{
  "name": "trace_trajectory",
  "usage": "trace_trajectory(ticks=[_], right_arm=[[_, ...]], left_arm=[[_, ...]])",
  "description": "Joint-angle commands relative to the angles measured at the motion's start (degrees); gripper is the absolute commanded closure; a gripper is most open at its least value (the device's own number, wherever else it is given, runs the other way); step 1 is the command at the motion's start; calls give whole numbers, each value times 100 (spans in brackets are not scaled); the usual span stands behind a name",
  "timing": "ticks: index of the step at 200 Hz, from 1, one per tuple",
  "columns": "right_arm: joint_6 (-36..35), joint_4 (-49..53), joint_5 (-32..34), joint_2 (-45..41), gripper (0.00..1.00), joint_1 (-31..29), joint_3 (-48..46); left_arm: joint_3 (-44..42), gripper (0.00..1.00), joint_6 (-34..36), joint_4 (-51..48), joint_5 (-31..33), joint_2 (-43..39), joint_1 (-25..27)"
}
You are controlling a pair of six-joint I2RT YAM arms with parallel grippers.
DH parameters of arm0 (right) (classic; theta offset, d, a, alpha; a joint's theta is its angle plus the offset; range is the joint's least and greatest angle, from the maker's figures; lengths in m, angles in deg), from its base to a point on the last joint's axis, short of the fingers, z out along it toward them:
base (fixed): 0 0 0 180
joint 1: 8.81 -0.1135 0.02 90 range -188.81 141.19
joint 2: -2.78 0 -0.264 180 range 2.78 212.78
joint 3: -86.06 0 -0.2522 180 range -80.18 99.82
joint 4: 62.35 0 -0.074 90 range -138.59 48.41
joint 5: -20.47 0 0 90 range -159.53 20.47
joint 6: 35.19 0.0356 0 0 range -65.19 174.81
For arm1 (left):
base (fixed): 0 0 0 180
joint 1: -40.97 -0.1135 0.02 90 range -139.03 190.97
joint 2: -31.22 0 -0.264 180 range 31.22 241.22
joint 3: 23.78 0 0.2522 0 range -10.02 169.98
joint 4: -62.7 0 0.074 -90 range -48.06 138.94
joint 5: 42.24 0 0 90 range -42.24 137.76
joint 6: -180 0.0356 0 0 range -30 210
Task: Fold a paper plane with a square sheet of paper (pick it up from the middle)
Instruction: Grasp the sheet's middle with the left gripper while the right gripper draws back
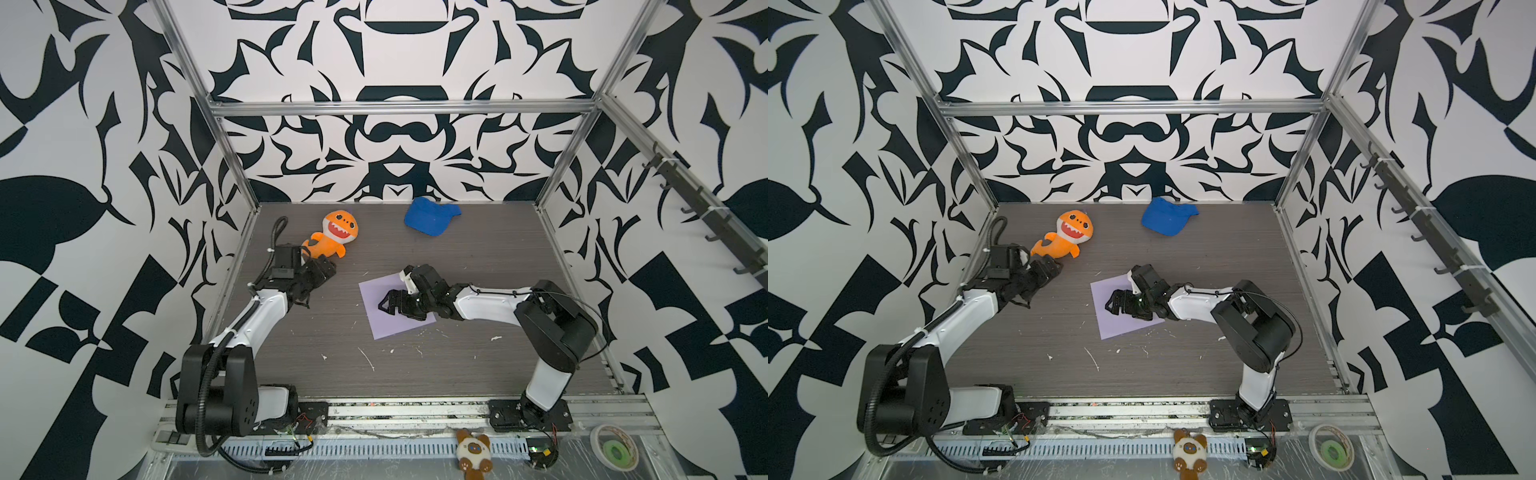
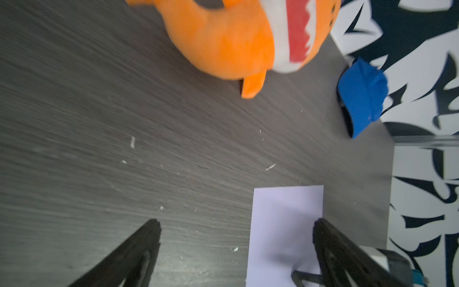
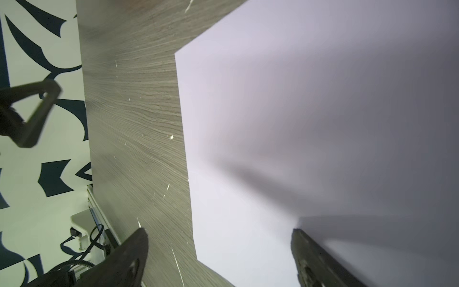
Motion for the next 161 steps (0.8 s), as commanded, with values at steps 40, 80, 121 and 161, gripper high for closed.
trace_trajectory(ticks=[40,80,121,161], right_arm=[[-1347,1117,565,-1473,0,1537,-297],[-2187,1780,1282,-1900,0,2119,-243],[-2536,2035,1804,-1936,0,2377,-187],[-2615,2110,2142,-2096,0,2433,-317]], left_arm=[[1437,1,-1266,-1849,1178,1297,2030],[2854,1,-1566,-2968,1549,2695,2942],[3964,1,-1599,-3842,1823,3696,3435],[4443,1,-1584,-3968,1462,4184,3454]])
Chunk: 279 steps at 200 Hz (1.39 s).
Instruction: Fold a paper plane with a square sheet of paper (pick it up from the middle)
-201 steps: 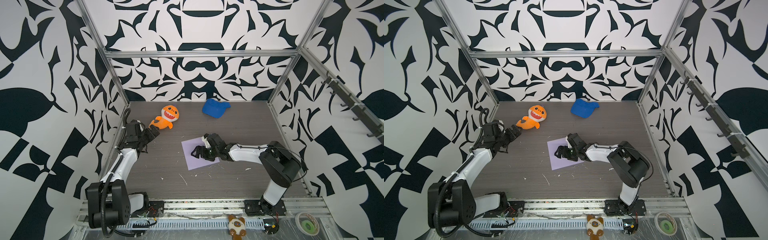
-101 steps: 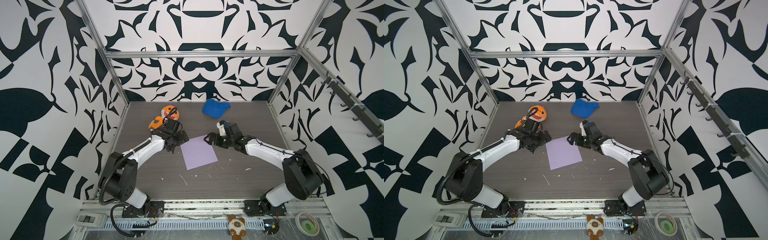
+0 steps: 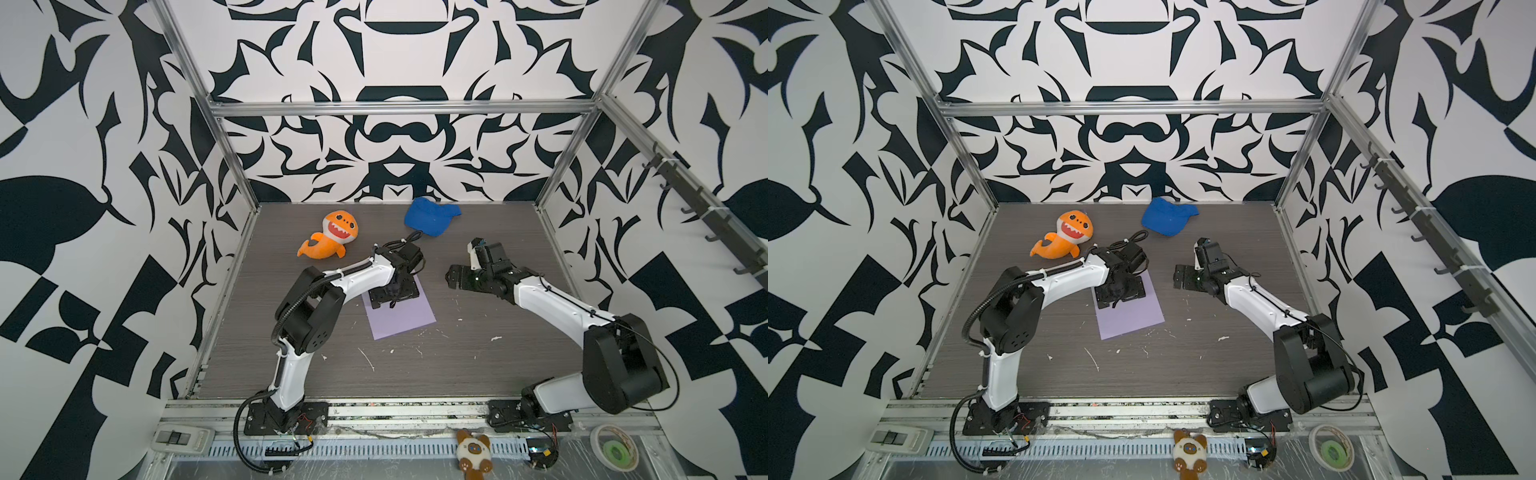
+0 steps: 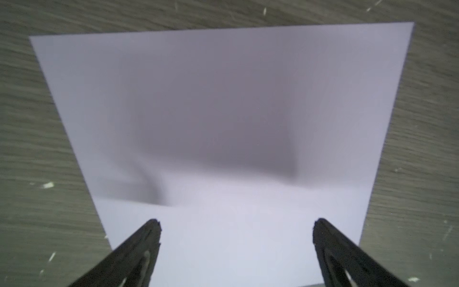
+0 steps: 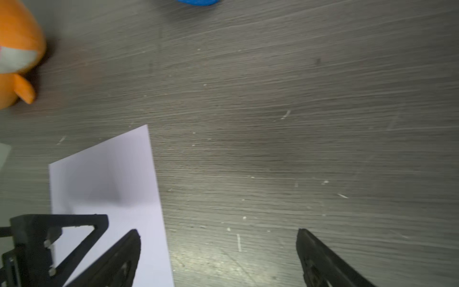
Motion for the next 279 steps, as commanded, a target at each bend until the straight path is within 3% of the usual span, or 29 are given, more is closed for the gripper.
trace_trajectory(ticks=[1,105,209,279], right_arm=[[-211,130,408,-258,0,40,-17],[-150,174,434,-256,1,48,-73],[-111,205,459,-93,2,49,-8],[-73,234,489,-125,2,53,-25]], left_arm=[[331,1,-117,-642,-92,271,-41],[855,1,-151,-1025,20,1034,29],[222,6,-167,-587,-337,1313,29],[120,10,-167,-757,-184,1428,29]])
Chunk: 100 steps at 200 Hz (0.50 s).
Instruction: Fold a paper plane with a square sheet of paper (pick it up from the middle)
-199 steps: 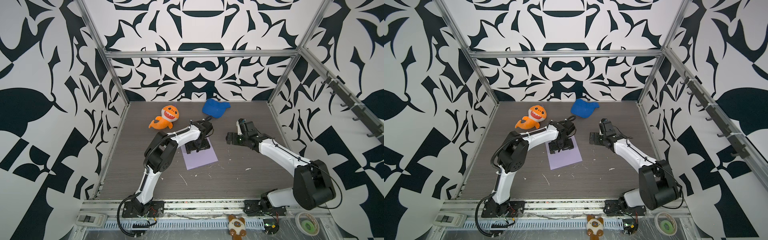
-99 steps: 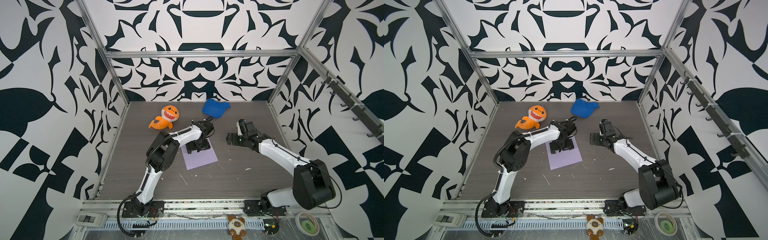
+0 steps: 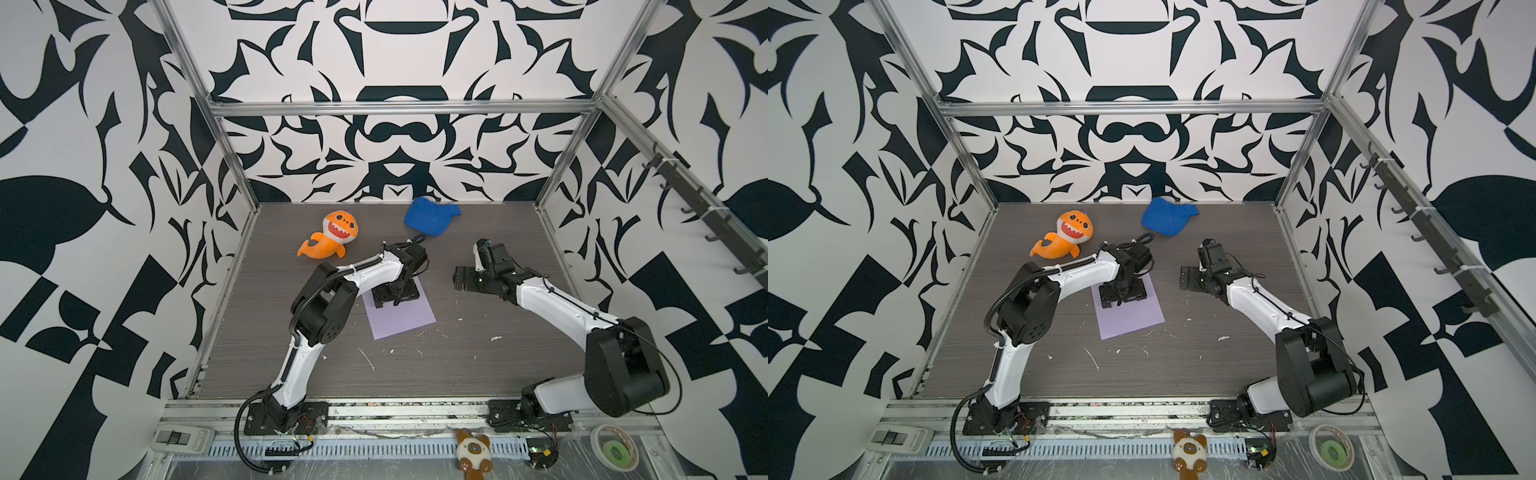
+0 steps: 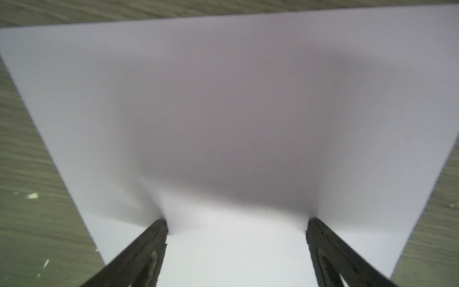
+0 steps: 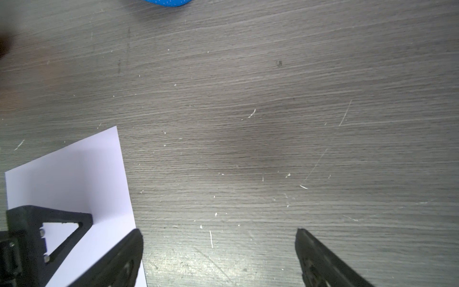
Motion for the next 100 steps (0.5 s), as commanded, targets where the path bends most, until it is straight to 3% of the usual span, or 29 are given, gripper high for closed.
trace_trajectory(ticks=[1,100], right_arm=[[34,62,111,-50,2,16,24],[56,63,107,-51,2,10,-8]], left_arm=[[-497,10,-134,-238,-193,733,1],[-646,22,-117,-239,-202,891,-4]])
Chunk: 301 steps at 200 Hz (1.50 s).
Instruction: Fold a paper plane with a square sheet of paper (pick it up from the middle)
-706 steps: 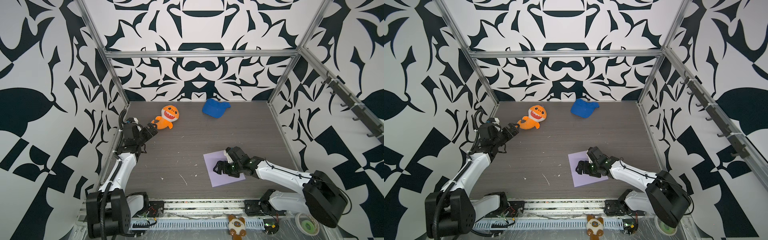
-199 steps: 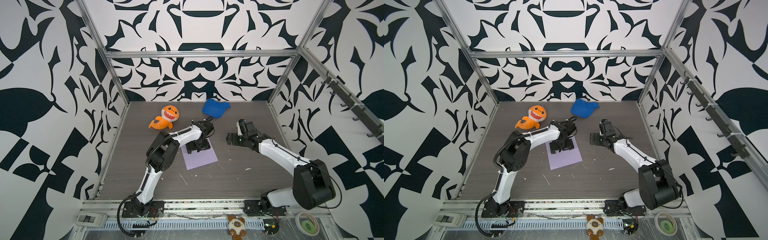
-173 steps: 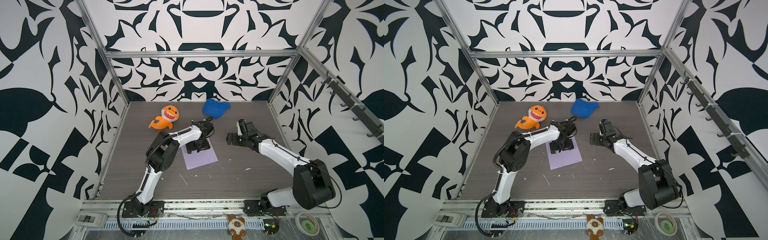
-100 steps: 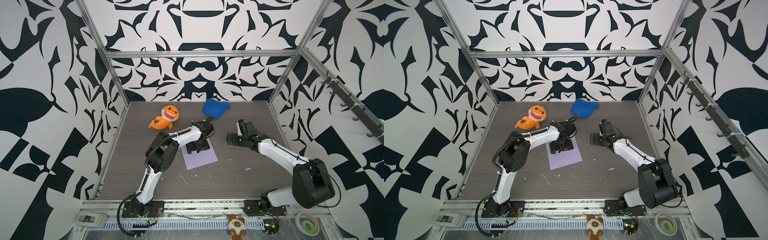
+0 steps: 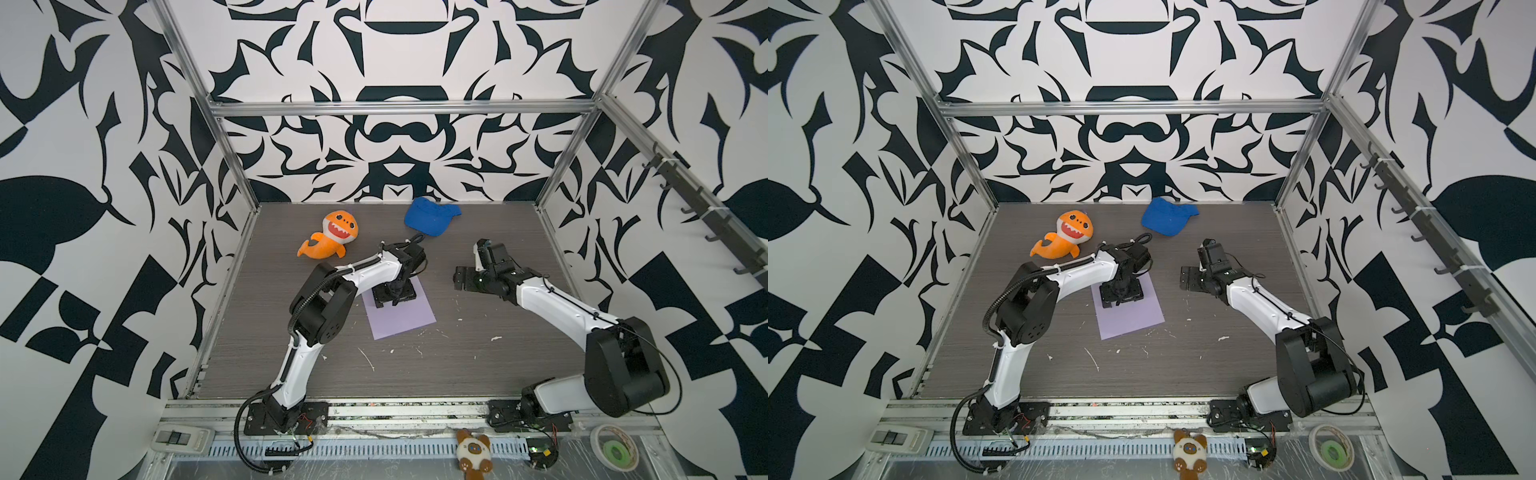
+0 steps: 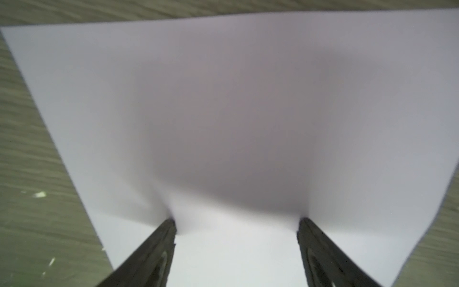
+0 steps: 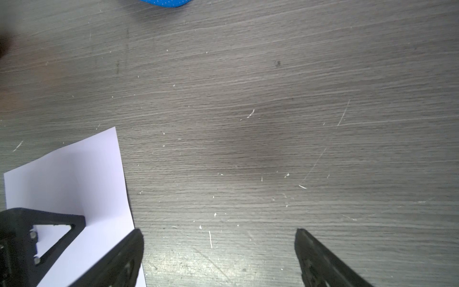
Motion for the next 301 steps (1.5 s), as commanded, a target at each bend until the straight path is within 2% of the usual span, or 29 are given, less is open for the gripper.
trace_trajectory(ticks=[1,39,97,117,131,170,185,229,263,301], right_arm=[[35,65,83,-48,2,9,-1],[44,67,74,-27,2,10,-5],[65,49,-21,13,3,9,-3],[75,49,-174,58,3,10,18],[70,43,-517,99,4,9,39],[352,-498,-2489,489,15,2,20],[505,-755,-2906,717,20,-70,20],[641,-823,-3018,1318,37,-525,363],[659,-686,-2958,1799,51,-763,698],[638,-520,-2798,2115,56,-839,889]], left_arm=[[-546,22,-97,-235,-180,880,1],[-539,27,-70,-263,-143,887,0],[-521,43,115,-185,-70,563,-26],[-491,45,195,-189,-87,483,-52],[-445,45,307,-152,-98,351,-74],[-435,40,535,180,-368,-411,-239],[-646,38,485,423,-530,-702,-342],[-1358,33,169,1186,-1185,-1049,-639],[-1367,30,140,1301,-1251,-1097,-659],[-1279,28,140,1230,-1217,-1027,-659]])
